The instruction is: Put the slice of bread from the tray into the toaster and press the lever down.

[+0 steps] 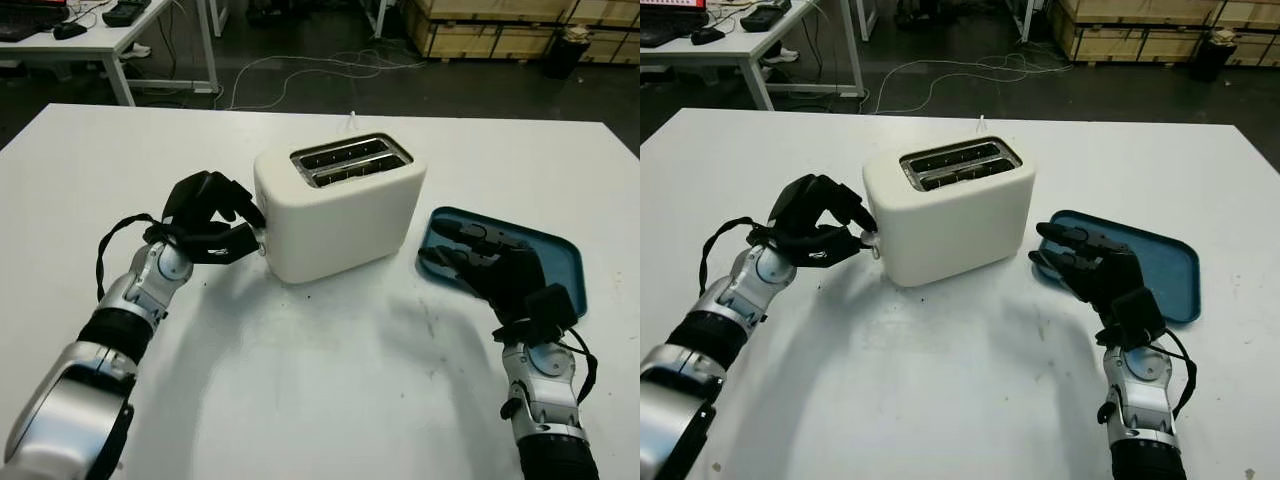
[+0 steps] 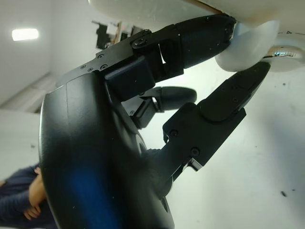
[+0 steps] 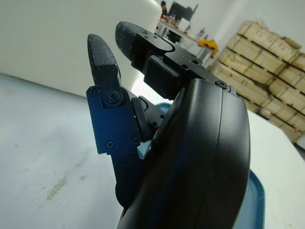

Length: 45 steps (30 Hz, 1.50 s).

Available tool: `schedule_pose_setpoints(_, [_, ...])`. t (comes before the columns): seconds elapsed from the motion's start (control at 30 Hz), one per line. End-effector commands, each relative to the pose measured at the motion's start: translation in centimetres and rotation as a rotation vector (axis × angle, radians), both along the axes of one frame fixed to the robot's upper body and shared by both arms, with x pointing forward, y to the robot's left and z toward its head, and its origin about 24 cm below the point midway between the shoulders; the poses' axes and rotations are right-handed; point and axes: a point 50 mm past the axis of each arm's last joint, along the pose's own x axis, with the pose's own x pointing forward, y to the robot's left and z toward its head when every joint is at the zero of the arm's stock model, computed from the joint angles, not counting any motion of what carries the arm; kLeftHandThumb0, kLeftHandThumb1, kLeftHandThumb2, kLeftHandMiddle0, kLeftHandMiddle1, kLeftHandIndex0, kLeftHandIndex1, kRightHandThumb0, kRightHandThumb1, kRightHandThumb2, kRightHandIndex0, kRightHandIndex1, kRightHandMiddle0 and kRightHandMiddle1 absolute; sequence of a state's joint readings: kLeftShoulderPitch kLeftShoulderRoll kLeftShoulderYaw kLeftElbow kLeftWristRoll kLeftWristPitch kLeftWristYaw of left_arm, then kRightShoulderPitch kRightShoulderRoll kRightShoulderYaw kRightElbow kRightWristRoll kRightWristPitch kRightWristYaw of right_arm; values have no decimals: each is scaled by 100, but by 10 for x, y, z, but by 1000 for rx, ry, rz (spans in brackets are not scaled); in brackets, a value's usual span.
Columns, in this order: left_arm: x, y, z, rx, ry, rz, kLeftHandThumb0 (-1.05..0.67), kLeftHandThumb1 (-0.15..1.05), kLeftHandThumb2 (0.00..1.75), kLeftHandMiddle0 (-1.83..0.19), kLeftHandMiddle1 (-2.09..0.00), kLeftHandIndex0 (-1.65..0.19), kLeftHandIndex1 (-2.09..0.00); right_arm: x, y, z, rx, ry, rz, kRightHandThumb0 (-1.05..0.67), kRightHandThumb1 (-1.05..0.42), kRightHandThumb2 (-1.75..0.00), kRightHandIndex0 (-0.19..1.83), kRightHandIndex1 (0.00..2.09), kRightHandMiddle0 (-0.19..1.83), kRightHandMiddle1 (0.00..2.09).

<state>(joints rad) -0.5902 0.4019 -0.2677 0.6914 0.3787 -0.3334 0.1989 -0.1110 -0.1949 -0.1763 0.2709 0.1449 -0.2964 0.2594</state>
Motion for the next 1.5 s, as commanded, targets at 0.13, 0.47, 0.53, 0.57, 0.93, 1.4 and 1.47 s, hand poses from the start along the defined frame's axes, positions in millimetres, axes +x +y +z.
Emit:
schedule_pose_setpoints(0.13, [-51, -90, -109, -64, 480, -142, -19, 92, 7, -84, -105, -110, -1, 0, -6, 2, -13, -12, -11, -44, -92, -1, 120, 0, 106, 0])
schedule_pose_setpoints(0.47, [-50, -81, -108, -58, 472, -128, -23, 92, 12, -81, -113, -111, -3, 1, -2, 1, 3, 3, -1, -45, -92, -1, 119, 0, 105, 0])
schedule_pose_setpoints(0.53, [-49, -79, -105, -61, 458, -122, -21, 92, 11, -80, -120, -112, -3, 1, -2, 1, -6, -1, -2, -45, -92, -1, 119, 0, 106, 0])
schedule_pose_setpoints(0.57, [-48, -78, -103, -61, 451, -118, -21, 92, 10, -80, -121, -112, -3, 1, -1, 1, -11, -6, 0, -45, -92, -1, 119, 0, 106, 0])
schedule_pose_setpoints(0.93, [-35, -59, -50, -80, 207, -136, -24, 91, 8, -78, -143, -115, -6, 2, 2, 0, 8, -1, 13, -46, -92, -1, 119, 0, 105, 0])
schedule_pose_setpoints(1.4, [-66, 10, 50, -198, -197, -32, -26, 91, 5, -79, -173, -112, -21, 11, 6, 8, 15, -28, 14, -48, -90, 0, 113, 0, 103, 0])
schedule_pose_setpoints(1.47, [-72, 18, 57, -182, -213, -1, -26, 90, 3, -78, -173, -110, -22, 13, 7, 9, 10, -34, 19, -50, -89, 0, 112, 0, 103, 0])
